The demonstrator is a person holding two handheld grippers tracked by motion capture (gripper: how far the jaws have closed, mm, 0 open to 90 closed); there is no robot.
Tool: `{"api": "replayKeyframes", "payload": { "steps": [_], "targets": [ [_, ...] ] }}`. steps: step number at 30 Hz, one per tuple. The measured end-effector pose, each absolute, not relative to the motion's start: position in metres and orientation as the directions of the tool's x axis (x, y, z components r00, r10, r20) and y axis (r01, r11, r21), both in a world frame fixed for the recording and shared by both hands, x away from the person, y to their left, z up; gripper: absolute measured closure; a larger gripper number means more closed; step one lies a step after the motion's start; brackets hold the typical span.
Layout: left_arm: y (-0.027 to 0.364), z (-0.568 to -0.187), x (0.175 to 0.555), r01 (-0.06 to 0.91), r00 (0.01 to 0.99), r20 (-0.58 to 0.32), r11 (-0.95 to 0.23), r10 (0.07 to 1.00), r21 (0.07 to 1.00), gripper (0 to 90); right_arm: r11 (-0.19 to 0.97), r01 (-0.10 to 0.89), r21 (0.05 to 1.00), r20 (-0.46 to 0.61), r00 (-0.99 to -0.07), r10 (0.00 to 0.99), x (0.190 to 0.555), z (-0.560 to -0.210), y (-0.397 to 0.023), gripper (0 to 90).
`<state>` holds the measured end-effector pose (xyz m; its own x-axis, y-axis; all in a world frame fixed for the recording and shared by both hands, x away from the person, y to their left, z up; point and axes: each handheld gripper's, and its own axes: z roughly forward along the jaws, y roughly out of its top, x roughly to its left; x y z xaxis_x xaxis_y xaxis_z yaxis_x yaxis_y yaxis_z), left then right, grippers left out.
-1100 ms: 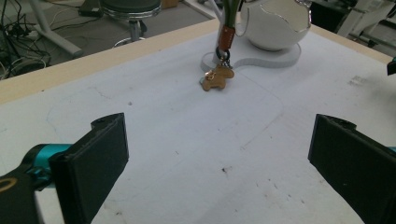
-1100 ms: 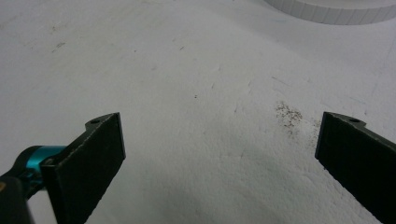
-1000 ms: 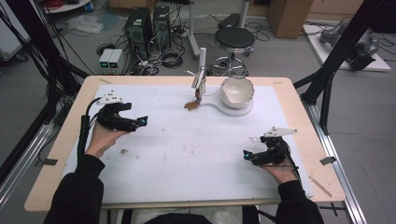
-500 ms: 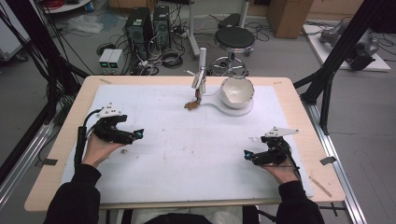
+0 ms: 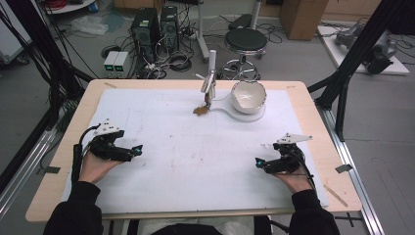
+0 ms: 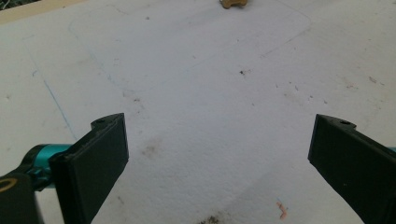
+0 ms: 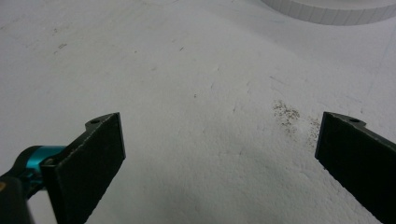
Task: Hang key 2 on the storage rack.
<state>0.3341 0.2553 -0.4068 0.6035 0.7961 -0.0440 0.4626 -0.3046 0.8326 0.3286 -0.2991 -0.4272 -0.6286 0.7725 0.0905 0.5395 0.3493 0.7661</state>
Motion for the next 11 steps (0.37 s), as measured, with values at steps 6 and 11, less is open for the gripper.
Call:
{"api": "replayKeyframes", "payload": {
  "steps": [6,11],
  "targets": [
    [0.263,-0.412,0.326,0.470,0.588,-0.048,-0.292,0.807,0.833,5.5,0.351,0.542,0.763,0.092,-0.629,0.772,0.328,-0.428,-0.298,0.7],
    [0.270,-0.419,0.320,0.482,0.572,-0.048,-0.289,0.819,0.827,5.5,0.352,0.546,0.760,0.091,-0.627,0.774,0.329,-0.428,-0.298,0.7]
  ]
}}
